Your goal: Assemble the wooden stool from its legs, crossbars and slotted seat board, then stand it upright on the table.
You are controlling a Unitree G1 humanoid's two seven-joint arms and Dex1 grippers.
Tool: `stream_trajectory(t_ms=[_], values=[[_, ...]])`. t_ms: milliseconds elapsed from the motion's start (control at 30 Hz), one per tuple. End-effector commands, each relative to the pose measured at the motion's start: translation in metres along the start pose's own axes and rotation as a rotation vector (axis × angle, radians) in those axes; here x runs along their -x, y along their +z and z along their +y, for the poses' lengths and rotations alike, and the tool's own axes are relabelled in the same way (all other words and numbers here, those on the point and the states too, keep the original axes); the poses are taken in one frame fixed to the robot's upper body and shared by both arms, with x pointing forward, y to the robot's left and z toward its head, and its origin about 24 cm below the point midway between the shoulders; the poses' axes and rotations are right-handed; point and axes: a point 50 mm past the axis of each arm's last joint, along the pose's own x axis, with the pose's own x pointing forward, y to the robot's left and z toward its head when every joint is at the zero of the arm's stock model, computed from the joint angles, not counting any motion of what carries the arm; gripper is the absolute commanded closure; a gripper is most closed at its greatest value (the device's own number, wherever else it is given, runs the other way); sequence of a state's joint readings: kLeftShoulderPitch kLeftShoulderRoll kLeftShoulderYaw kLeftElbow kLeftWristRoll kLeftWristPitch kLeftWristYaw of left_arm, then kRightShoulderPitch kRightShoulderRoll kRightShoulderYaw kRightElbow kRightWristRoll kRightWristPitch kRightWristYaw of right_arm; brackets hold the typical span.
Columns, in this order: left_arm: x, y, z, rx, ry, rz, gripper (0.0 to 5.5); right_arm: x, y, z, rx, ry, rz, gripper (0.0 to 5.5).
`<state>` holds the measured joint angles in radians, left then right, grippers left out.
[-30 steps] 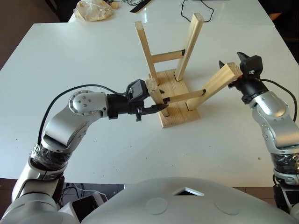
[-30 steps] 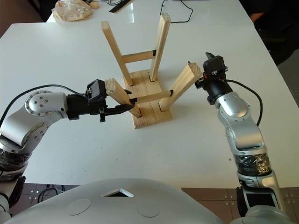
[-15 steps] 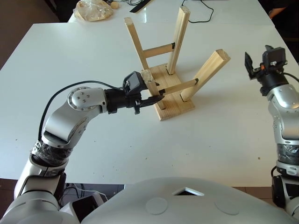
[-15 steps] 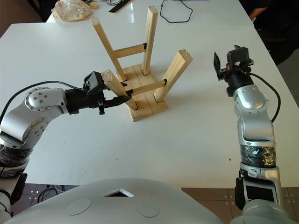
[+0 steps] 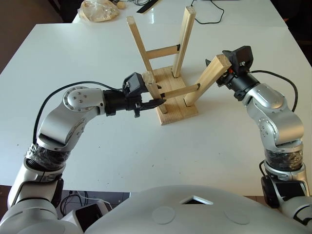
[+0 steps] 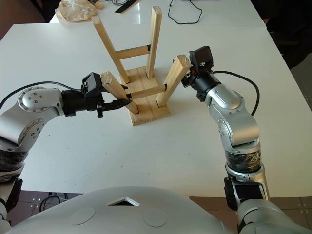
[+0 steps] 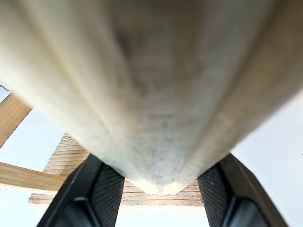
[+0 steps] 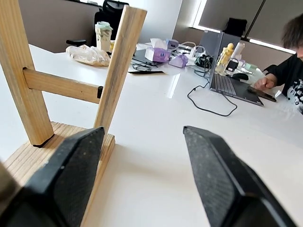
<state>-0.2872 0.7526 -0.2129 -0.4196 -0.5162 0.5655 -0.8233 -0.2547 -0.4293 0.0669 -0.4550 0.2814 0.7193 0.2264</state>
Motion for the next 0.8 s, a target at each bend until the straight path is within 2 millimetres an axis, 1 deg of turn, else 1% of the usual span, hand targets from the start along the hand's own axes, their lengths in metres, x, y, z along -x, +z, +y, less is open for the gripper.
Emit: stream_trajectory(t_ms=[33,133,200,233,267,333,367,433,467,500,533,567,600,633,667,700,733,767,800], values=[[-0.016,-0.041,-0.010,0.140,-0.008,0.193,3.46,-0.013,-0.006,-0.008,0.101,0.095,-0.034,2.44],[-0.013,-0.042,-0.009,0.144,0.000,0.200,3.46,-0.008,-0.027,-0.065,0.167,-0.135,0.035,2.44],[-0.013,-0.042,-0.007,0.144,0.004,0.202,3.46,-0.002,-0.034,-0.096,0.172,-0.270,0.063,2.44],[-0.012,-0.042,-0.007,0.145,0.006,0.203,3.46,-0.002,-0.036,-0.107,0.164,-0.314,0.062,2.44],[-0.012,-0.042,-0.006,0.144,0.007,0.203,3.46,-0.002,-0.035,-0.112,0.155,-0.345,0.055,2.44],[-0.012,-0.042,-0.006,0.142,0.006,0.206,3.46,-0.006,-0.031,-0.113,0.161,-0.359,0.025,2.44],[-0.012,-0.042,-0.005,0.142,0.006,0.207,3.46,-0.011,-0.029,-0.107,0.167,-0.341,0.008,2.44],[-0.012,-0.042,-0.006,0.143,0.003,0.208,3.46,-0.022,-0.024,-0.084,0.180,-0.266,-0.028,2.44],[-0.013,-0.043,-0.007,0.145,0.000,0.209,3.46,-0.029,-0.024,-0.060,0.109,-0.189,-0.037,2.44],[-0.013,-0.043,-0.007,0.146,-0.003,0.212,3.46,-0.034,-0.025,-0.034,-0.010,-0.089,-0.030,2.44],[-0.013,-0.044,-0.008,0.148,-0.006,0.216,3.46,-0.037,-0.020,0.005,-0.165,0.063,-0.033,2.44],[-0.014,-0.046,-0.008,0.150,-0.007,0.220,3.46,-0.035,-0.009,0.039,-0.292,0.216,-0.036,2.44],[-0.014,-0.048,-0.007,0.153,-0.003,0.228,3.46,-0.030,0.009,0.069,-0.435,0.367,-0.057,2.44],[-0.014,-0.050,-0.006,0.155,0.001,0.234,3.46,-0.023,0.027,0.087,-0.524,0.481,-0.083,2.44],[-0.014,-0.050,-0.006,0.156,0.003,0.234,3.46,-0.018,0.043,0.094,-0.562,0.556,-0.116,2.44],[-0.015,-0.049,-0.006,0.157,0.001,0.229,3.46,-0.015,0.053,0.093,-0.556,0.576,-0.134,2.44],[-0.016,-0.048,-0.007,0.158,-0.002,0.223,3.46,-0.016,0.054,0.086,-0.509,0.550,-0.138,2.44],[-0.016,-0.047,-0.007,0.159,-0.004,0.217,3.46,-0.020,0.049,0.075,-0.442,0.483,-0.120,2.44],[-0.017,-0.047,-0.007,0.159,-0.006,0.214,3.46,-0.026,0.037,0.059,-0.359,0.377,-0.080,2.44]])
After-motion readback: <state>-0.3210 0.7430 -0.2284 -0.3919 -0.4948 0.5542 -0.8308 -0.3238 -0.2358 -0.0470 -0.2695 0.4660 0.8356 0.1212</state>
